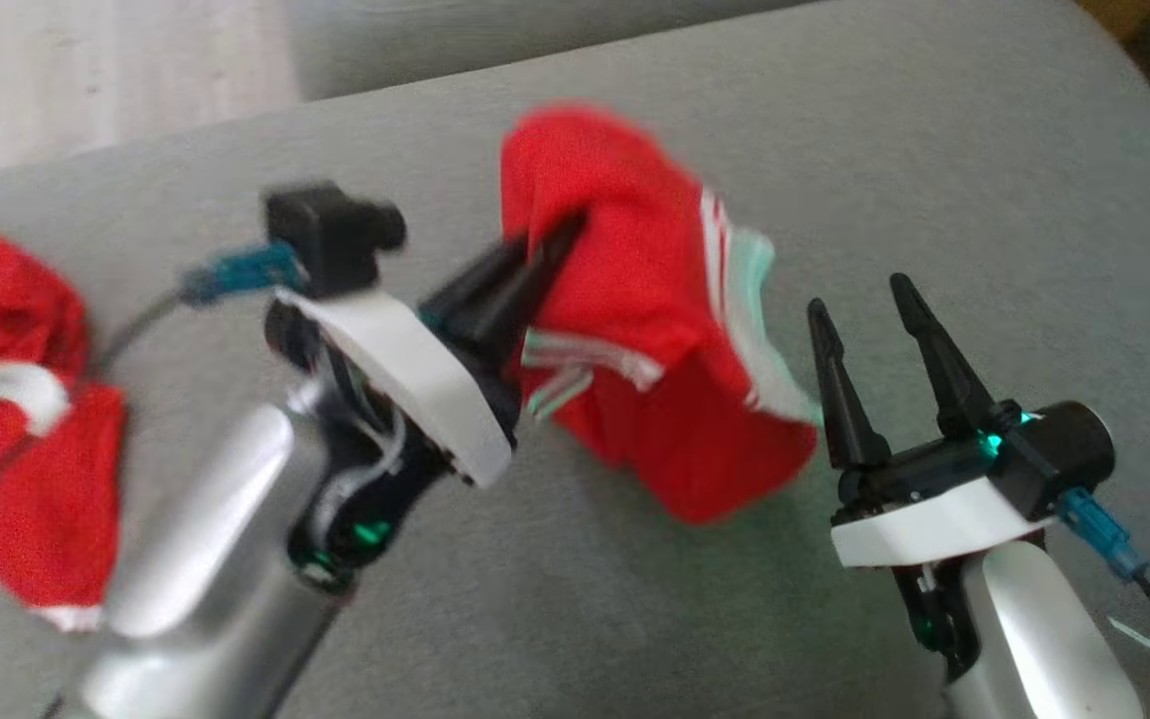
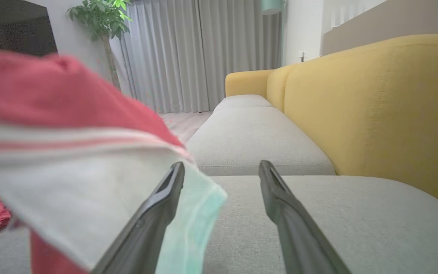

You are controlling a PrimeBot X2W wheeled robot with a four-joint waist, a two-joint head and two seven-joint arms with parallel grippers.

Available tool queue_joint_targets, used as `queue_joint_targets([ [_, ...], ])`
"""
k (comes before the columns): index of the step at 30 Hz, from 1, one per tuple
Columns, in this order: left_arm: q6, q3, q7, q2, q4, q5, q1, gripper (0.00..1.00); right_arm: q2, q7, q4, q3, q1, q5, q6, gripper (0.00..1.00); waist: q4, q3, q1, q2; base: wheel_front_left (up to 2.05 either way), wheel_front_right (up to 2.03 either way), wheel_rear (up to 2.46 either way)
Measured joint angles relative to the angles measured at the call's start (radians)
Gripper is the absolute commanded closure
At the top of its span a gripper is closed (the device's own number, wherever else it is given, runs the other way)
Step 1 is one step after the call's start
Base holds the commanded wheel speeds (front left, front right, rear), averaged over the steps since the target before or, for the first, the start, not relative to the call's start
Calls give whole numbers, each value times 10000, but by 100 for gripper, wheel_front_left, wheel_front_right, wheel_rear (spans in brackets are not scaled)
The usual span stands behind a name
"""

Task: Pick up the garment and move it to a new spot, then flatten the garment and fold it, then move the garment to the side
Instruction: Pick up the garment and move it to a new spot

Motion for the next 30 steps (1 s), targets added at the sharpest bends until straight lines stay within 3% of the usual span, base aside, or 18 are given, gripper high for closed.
queue_joint_targets([
  [5,357,-309,-790,-500,3175,533,407,100,75,-2,-113,52,-1,67,0,0,-991,221,1,0,0,0,0],
  [11,433,-73,-2732,-805,6686,1342,12,100,142,-2,-105,107,-5,67,0,0,-1693,446,2,0,0,0,0],
  [12,458,46,-3149,-938,7143,1365,-116,94,148,-2,-96,90,-4,67,0,0,-1731,444,2,0,0,0,0],
  [13,481,111,-3542,-1053,7534,1406,-244,53,150,-2,-69,69,-3,65,0,0,-1737,415,3,-1,0,0,0],
  [14,464,117,-3948,-1164,7858,1526,-353,2,150,-2,-42,52,-3,61,0,0,-1723,368,2,0,0,0,0],
  [18,343,81,-5311,-1519,8661,1879,-485,0,171,-2,-27,-301,25,-90,0,0,-1511,136,1,-1,0,0,0],
  [22,447,117,-6406,-1620,8569,2265,-333,0,192,-8,-115,-932,180,-336,0,0,-1126,-171,1,0,0,0,0],
  [30,1064,1218,-6606,-1271,4849,3969,2538,0,-35,-13,-157,-1837,961,-792,0,0,27,-684,0,0,0,0,0],
])
